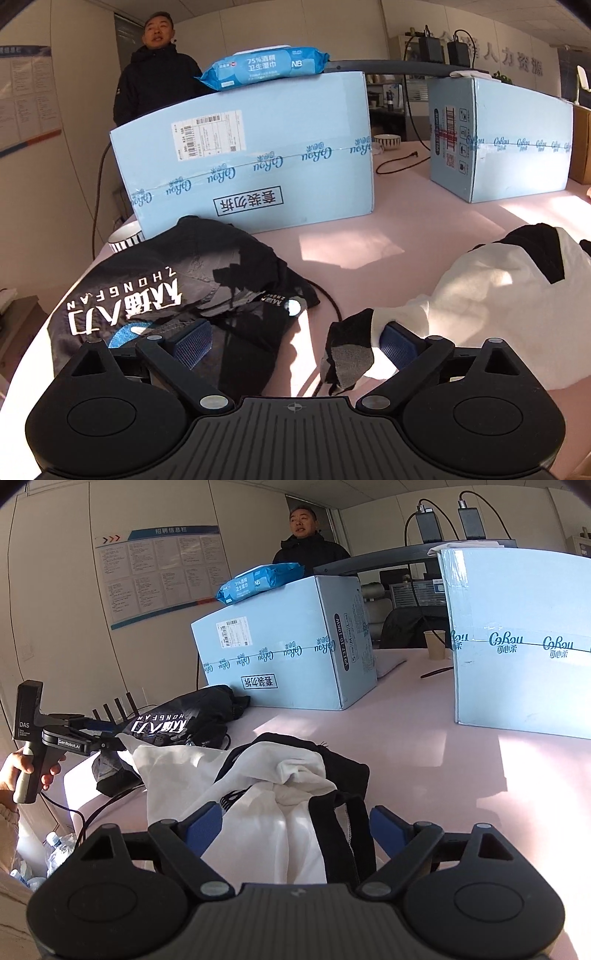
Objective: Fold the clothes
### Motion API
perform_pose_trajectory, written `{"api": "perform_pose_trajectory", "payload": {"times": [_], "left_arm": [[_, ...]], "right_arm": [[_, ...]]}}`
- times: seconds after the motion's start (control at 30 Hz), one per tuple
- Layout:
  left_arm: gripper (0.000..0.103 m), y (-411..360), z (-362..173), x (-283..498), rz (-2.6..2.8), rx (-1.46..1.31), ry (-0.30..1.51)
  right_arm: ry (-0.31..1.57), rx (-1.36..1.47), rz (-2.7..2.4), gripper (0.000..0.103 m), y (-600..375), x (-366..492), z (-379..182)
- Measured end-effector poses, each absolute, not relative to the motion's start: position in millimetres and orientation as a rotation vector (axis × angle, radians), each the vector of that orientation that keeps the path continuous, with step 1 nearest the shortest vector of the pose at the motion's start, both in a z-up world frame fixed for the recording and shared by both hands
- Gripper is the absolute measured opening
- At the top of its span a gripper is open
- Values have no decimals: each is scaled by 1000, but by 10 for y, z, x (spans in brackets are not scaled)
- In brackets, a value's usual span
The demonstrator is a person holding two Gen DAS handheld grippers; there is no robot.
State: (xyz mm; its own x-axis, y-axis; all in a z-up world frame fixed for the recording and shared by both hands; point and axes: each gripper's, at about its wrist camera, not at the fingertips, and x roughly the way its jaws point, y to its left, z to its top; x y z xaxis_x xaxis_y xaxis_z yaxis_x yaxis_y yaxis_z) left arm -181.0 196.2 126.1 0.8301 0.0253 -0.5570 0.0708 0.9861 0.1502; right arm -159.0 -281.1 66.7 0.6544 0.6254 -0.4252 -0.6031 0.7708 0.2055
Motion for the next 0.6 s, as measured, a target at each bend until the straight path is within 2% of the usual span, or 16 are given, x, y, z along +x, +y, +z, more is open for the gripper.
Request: {"api": "perform_pose_trajectory", "payload": {"times": [0.33,0.5,0.6], "left_arm": [[103,1892,1047,-1938,-369,270,877],[103,1832,1140,-2128,-427,233,741],[103,2008,1396,-2253,-423,116,537]], "right_arm": [[494,62,724,89,-2701,-1519,639],[493,66,728,89,-2687,-1509,614],[499,63,726,89,-2689,-1502,623]]}}
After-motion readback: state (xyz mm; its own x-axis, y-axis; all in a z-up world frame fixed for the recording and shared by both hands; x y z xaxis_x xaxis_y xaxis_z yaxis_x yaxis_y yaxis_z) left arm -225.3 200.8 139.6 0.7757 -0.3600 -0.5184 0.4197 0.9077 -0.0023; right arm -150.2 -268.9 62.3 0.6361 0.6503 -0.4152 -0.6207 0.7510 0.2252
